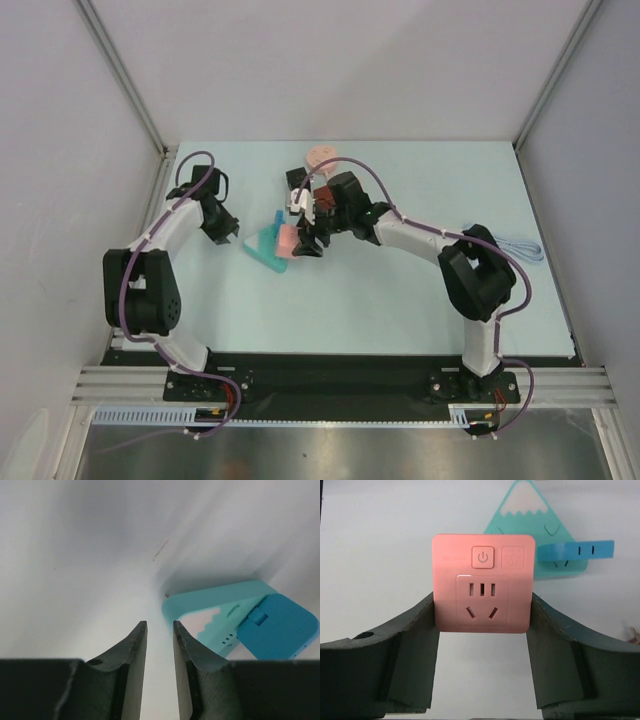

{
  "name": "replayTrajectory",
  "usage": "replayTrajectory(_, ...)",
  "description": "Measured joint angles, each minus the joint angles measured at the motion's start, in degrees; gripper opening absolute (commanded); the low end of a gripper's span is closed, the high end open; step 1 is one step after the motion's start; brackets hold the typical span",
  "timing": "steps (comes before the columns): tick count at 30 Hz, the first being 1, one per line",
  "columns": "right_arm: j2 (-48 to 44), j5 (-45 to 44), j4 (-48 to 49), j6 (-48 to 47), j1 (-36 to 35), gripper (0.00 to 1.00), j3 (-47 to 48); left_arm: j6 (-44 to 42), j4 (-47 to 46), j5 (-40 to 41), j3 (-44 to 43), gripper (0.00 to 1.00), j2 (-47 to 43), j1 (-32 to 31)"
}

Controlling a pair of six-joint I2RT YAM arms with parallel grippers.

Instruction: Insert the plug

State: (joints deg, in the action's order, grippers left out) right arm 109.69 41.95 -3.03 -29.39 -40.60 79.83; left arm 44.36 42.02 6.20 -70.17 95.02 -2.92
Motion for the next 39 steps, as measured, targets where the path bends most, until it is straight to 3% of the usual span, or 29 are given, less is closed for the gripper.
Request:
replayTrajectory(9, 9.03, 3.08, -5.57, -5.09, -1.79, 0.00, 11.10, -3.10, -2.64, -4.39, 0.00, 0.31, -0.17, 0.22)
replayTrajectory(39, 11.63, 1.86, 2.45, -2.62, -1.36, 0.00, 6.25, -5.44, -5.57, -7.65, 1.95, 0.33, 0.50, 0.22)
